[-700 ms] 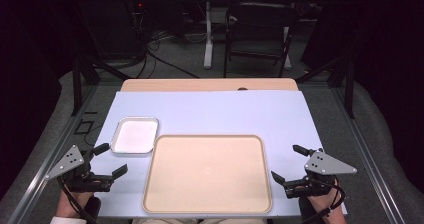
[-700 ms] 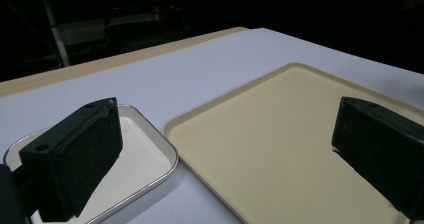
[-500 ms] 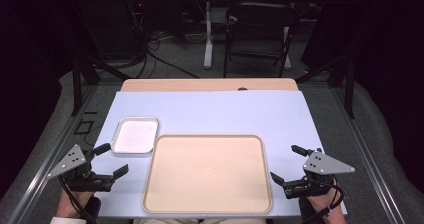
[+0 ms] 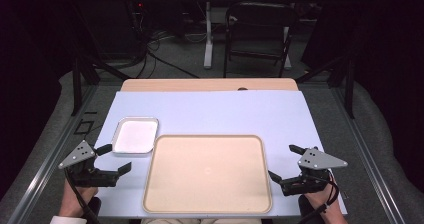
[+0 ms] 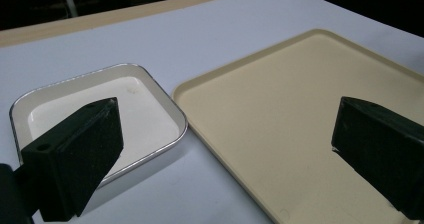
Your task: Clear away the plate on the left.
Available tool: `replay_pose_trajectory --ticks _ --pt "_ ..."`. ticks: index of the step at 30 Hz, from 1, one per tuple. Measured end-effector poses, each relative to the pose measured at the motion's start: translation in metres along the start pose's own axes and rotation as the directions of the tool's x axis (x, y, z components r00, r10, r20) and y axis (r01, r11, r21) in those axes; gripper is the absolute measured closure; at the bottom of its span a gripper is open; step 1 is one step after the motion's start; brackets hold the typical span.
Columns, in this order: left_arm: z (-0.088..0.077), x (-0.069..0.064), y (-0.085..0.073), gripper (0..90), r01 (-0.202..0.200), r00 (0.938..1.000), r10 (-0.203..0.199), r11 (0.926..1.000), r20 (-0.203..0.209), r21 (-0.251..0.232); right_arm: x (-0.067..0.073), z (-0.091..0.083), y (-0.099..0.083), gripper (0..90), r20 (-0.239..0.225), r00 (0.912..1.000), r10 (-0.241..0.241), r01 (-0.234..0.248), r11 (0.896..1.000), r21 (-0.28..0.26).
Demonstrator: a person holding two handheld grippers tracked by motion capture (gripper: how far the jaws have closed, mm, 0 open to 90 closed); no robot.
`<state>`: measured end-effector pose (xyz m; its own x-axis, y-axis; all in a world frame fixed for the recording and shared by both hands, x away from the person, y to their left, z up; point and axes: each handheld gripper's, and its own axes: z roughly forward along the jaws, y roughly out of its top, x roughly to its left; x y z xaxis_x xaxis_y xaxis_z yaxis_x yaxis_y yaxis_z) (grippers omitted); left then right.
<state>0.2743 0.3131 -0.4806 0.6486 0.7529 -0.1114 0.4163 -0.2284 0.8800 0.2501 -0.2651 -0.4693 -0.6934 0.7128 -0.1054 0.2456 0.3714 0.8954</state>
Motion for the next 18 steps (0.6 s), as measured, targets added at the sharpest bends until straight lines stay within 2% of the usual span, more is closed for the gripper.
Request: replay_pose_trajectory --ticks 6,12,16,18 --pt "0.005 0.004 0.006 0.0 0.019 0.9993 -0.018 0.9988 -0.033 0.045 -0.003 0.0 -0.002 0.0 -0.001 1.0 0.009 -0.009 1.0 0.007" --pt "0.01 0.01 0.011 0.0 0.043 0.9983 -0.041 0.9972 -0.04 0.06 -0.003 -0.001 -0.002 0.0 -0.004 0.9999 0.013 -0.013 1.0 0.005" --pt "0.012 0.018 0.015 0.0 0.08 0.9959 -0.077 0.9952 -0.047 0.057 -0.002 0.0 -0.002 0.0 -0.011 0.9999 0.011 -0.011 1.0 0.018" --pt "0.016 0.022 0.018 0.0 0.083 0.9953 -0.078 0.9924 -0.056 0.09 -0.003 -0.001 -0.003 0.0 -0.004 0.9999 0.016 -0.016 1.0 0.022"
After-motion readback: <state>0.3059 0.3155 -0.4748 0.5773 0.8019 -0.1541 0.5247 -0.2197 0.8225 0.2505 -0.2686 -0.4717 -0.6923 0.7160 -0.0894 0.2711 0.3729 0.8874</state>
